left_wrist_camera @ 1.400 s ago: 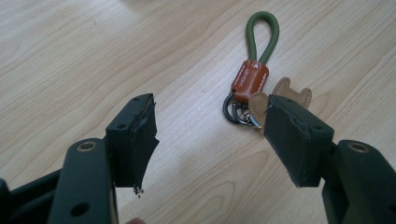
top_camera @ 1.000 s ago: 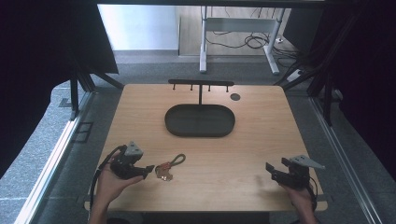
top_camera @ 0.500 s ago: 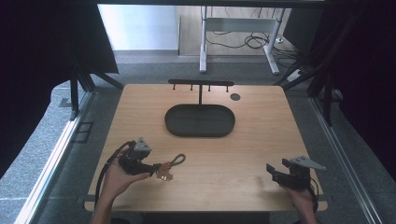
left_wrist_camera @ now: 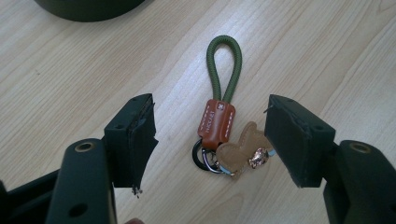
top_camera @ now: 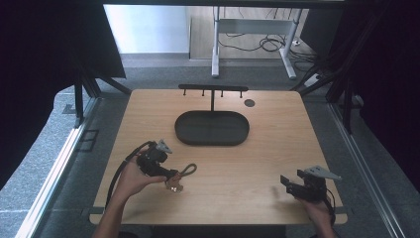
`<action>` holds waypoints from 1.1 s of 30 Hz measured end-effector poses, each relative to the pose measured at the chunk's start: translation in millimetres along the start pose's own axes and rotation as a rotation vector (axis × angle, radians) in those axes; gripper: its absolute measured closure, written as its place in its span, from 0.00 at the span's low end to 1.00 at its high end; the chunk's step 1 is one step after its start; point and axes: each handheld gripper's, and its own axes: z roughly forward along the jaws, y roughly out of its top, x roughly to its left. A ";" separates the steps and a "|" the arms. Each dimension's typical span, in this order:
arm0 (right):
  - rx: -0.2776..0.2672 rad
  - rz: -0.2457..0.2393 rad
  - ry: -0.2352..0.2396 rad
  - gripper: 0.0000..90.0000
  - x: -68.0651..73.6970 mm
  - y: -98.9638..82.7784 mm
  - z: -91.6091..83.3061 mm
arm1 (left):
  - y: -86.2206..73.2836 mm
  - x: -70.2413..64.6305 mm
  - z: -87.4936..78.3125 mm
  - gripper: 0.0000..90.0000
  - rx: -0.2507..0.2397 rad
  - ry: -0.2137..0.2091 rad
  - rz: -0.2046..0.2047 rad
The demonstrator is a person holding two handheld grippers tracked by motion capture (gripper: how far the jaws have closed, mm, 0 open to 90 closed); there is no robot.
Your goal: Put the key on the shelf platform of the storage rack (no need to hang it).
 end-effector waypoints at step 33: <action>0.052 -0.031 -0.006 0.27 5.6 -4.1 10.7 | 20.4 -2.9 56.9 0.39 0.155 -0.079 0.027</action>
